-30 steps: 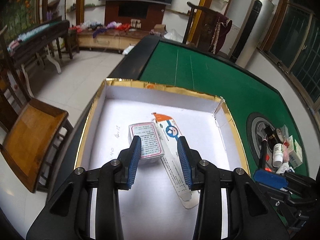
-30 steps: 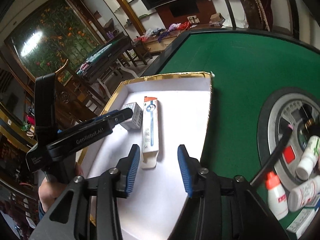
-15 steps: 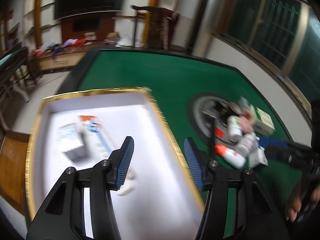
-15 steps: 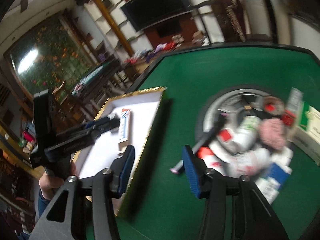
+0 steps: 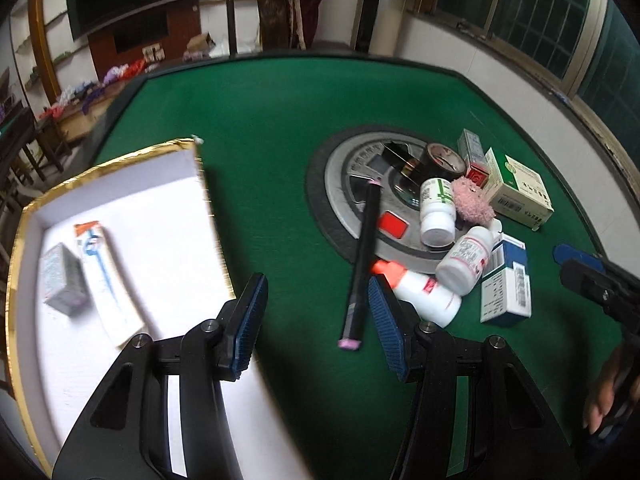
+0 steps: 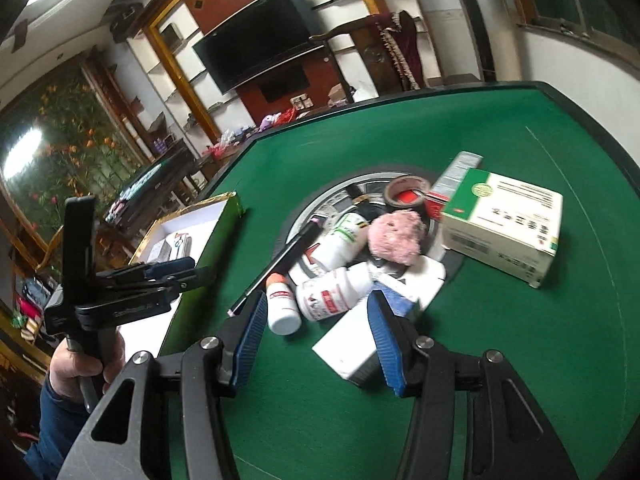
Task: Organize objects
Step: 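Return both tools to the pile and grasp the black marker with the left tool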
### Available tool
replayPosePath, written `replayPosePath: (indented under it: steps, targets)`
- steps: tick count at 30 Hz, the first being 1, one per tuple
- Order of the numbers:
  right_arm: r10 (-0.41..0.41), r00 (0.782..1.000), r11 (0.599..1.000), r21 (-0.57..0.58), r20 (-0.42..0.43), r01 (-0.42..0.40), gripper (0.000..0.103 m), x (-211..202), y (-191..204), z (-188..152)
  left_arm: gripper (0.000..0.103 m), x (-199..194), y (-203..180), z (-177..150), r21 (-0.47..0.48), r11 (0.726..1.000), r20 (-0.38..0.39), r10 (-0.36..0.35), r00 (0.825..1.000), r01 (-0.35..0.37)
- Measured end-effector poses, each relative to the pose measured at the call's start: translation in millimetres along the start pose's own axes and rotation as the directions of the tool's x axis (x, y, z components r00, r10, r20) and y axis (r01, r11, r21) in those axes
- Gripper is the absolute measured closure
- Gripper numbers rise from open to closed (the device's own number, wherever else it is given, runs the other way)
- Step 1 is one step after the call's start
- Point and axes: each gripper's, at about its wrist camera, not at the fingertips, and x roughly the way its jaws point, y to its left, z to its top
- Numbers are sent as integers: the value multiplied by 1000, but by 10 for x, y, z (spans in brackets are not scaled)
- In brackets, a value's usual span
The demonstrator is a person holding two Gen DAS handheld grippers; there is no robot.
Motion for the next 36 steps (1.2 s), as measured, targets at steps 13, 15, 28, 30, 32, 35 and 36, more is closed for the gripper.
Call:
replayPosePath:
  steps: [13, 15, 28, 30, 32, 35, 36]
  targets:
    - [72, 997, 992, 101, -22, -70, 51, -90, -194, -83, 60, 632, -384, 283, 104, 985, -126, 147, 981, -134]
    - [78, 996, 992, 106, -33, -74, 51, -74, -197, -87, 67, 705, -412, 284, 115, 984, -136, 155, 979, -139]
    - [-72, 988, 993, 83, -136, 83, 49, 152, -221, -186, 89, 447, -469, -176, 105, 980, -82, 176, 981, -167]
    - [-107, 982, 990, 74, -157, 119, 48, 234, -219, -215, 88, 457, -477, -184, 100, 980, -82, 181, 980, -173]
    - [-127, 977, 988, 67, -172, 140, 48, 311, -214, -226, 88, 468, -473, -184, 103, 979, -78, 184, 980, -176]
    - [-162, 973, 981, 76, -167, 177, 45, 384, -208, -188, 88, 456, -490, -199, 107, 979, -78, 182, 980, -174]
    - [-174, 970, 980, 67, -169, 188, 44, 406, -178, -172, 88, 445, -490, -207, 103, 980, -80, 176, 981, -168]
